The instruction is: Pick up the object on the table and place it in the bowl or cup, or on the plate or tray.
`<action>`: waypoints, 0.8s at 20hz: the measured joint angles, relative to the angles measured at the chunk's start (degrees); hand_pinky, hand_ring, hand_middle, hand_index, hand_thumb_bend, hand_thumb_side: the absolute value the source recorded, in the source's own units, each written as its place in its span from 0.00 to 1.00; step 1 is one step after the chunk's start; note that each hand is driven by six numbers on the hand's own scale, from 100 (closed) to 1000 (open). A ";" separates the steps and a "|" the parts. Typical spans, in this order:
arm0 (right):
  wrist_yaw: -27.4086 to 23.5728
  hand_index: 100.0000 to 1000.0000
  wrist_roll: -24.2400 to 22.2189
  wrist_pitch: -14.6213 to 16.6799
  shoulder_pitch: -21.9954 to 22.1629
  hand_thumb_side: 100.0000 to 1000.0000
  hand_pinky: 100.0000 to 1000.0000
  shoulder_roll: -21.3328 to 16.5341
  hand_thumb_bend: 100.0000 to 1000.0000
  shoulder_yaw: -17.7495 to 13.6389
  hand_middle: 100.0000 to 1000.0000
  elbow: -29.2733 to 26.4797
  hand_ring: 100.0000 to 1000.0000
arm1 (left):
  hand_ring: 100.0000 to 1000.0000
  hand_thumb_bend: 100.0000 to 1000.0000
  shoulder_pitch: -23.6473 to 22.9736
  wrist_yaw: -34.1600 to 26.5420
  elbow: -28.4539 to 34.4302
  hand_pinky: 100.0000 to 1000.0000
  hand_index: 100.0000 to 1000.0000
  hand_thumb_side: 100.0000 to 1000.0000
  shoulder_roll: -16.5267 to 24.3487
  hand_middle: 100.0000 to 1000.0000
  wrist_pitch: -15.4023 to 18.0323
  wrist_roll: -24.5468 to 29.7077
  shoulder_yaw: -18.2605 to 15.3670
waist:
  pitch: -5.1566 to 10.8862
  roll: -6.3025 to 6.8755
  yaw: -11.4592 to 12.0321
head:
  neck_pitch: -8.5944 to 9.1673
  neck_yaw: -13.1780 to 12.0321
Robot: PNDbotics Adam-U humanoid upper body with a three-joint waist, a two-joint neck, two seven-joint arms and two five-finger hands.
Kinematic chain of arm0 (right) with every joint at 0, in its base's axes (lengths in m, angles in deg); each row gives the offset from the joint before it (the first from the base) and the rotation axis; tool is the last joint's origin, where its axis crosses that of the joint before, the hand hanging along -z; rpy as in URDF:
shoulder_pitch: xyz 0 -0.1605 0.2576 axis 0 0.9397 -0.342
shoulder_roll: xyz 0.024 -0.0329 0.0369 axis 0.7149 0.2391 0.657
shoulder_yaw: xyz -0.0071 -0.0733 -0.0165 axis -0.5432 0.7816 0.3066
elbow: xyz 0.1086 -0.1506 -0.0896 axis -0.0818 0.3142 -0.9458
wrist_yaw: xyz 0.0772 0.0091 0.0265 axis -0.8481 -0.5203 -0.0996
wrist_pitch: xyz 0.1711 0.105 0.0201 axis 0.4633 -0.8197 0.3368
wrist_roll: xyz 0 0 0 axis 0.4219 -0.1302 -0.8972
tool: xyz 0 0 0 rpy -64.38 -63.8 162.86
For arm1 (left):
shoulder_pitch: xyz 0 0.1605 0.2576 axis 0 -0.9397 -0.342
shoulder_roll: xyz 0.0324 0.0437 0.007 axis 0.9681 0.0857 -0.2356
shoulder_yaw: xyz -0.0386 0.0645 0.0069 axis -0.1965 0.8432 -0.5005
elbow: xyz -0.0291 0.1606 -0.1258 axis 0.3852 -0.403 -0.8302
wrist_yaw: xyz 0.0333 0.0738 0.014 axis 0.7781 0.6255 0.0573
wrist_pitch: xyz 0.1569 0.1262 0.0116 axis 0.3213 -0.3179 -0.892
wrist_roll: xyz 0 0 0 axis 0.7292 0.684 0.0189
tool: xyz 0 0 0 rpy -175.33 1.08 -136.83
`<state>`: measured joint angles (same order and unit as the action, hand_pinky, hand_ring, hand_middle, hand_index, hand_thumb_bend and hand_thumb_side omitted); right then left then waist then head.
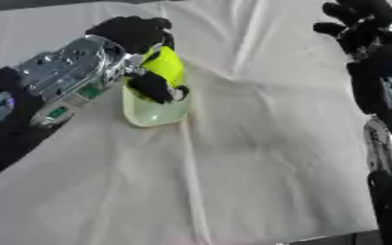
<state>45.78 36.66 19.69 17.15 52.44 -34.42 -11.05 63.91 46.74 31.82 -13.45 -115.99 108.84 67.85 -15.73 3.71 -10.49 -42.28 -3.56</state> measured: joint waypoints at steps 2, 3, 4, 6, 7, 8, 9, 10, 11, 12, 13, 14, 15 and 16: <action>0.00 0.98 -0.02 0.02 0.00 0.78 0.84 0.00 0.00 0.00 0.91 0.00 0.91 | 0.61 0.27 0.00 -0.01 0.00 0.33 0.75 0.60 0.00 1.00 0.00 0.00 0.01 | 0.00 0.01 0.00 | 0.00 0.00; 0.00 0.98 -0.03 0.03 0.00 0.78 0.84 0.00 0.00 0.00 0.91 0.00 0.91 | 0.61 0.27 0.00 -0.01 0.00 0.33 0.75 0.60 0.00 1.00 0.00 0.00 0.03 | 0.00 0.01 0.00 | -0.01 0.00; 0.00 0.98 -0.05 0.05 0.00 0.78 0.84 0.00 0.00 0.00 0.91 0.00 0.91 | 0.61 0.27 0.00 -0.05 -0.01 0.33 0.75 0.60 0.00 1.00 0.01 0.01 0.12 | 0.00 0.01 0.00 | -0.01 0.00; 0.00 0.98 -0.11 0.11 0.00 0.78 0.84 0.00 0.00 0.00 0.91 0.00 0.91 | 0.61 0.26 0.00 -0.25 -0.03 0.34 0.75 0.61 -0.01 1.00 0.01 0.01 0.34 | 0.00 0.03 0.00 | -0.01 0.00; 0.00 0.98 -0.12 0.12 0.00 0.78 0.84 0.00 0.00 0.00 0.91 0.00 0.91 | 0.62 0.26 0.00 -0.41 -0.04 0.35 0.75 0.65 -0.02 1.00 0.01 0.01 0.34 | 0.00 0.04 0.00 | -0.02 0.00; 0.00 0.98 -0.13 0.12 0.00 0.78 0.84 0.00 0.00 0.00 0.91 0.00 0.91 | 0.63 0.26 0.00 -0.49 -0.04 0.37 0.76 0.68 -0.03 1.00 0.01 0.01 0.35 | 0.00 0.05 0.00 | -0.02 0.00; 0.00 0.98 -0.15 0.13 0.00 0.78 0.84 0.00 0.00 0.00 0.91 0.00 0.91 | 0.63 0.26 0.00 -0.51 -0.03 0.38 0.76 0.69 -0.04 1.00 0.01 0.01 0.35 | 0.00 0.07 0.00 | -0.02 0.00; 0.00 0.98 -0.16 0.13 0.00 0.78 0.84 0.00 0.00 0.00 0.91 0.00 0.91 | 0.63 0.26 0.00 -0.51 -0.01 0.38 0.76 0.69 -0.06 1.00 0.03 0.03 0.35 | 0.00 0.08 0.00 | -0.02 0.00; 0.00 0.98 -0.17 0.13 0.00 0.78 0.84 0.00 0.00 0.00 0.91 0.00 0.91 | 0.63 0.27 0.00 -0.51 0.00 0.38 0.76 0.70 -0.07 1.00 0.07 0.07 0.35 | 0.00 0.10 -0.01 | -0.02 0.00; 0.00 0.98 -0.18 0.12 0.00 0.78 0.84 0.01 0.00 0.00 0.91 0.00 0.91 | 0.63 0.27 0.00 -0.51 0.01 0.39 0.76 0.70 -0.08 1.00 0.10 0.10 0.35 | 0.00 0.11 -0.04 | -0.02 0.00; 0.00 0.98 -0.18 0.12 0.00 0.78 0.84 0.01 0.00 0.00 0.91 0.00 0.91 | 0.64 0.27 -0.02 -0.50 0.03 0.40 0.76 0.70 -0.09 1.00 0.12 0.12 0.35 | 0.00 0.13 -0.09 | -0.02 0.01; 0.00 0.98 -0.19 0.11 0.00 0.78 0.84 0.01 0.00 0.00 0.91 0.00 0.91 | 0.64 0.27 -0.03 -0.49 0.04 0.41 0.76 0.70 -0.10 1.00 0.13 0.13 0.35 | -0.01 0.15 -0.18 | -0.02 0.01; 0.00 0.98 -0.19 0.10 0.00 0.78 0.84 0.01 0.00 0.00 0.91 0.00 0.91 | 0.65 0.27 -0.09 -0.49 0.04 0.42 0.76 0.70 -0.11 1.00 0.14 0.14 0.35 | -0.01 0.17 -0.26 | -0.02 0.01; 0.00 0.98 -0.20 0.10 0.00 0.78 0.84 0.01 0.00 -0.01 0.91 0.00 0.91 | 0.65 0.28 -0.27 -0.49 0.03 0.43 0.76 0.70 -0.11 1.00 0.14 0.14 0.35 | -0.01 0.17 -0.34 | -0.02 0.01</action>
<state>45.78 36.46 19.78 17.15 52.45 -34.42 -11.05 63.64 46.25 31.85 -13.56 -115.85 108.99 68.19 -15.74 3.88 -10.83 -42.30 -3.55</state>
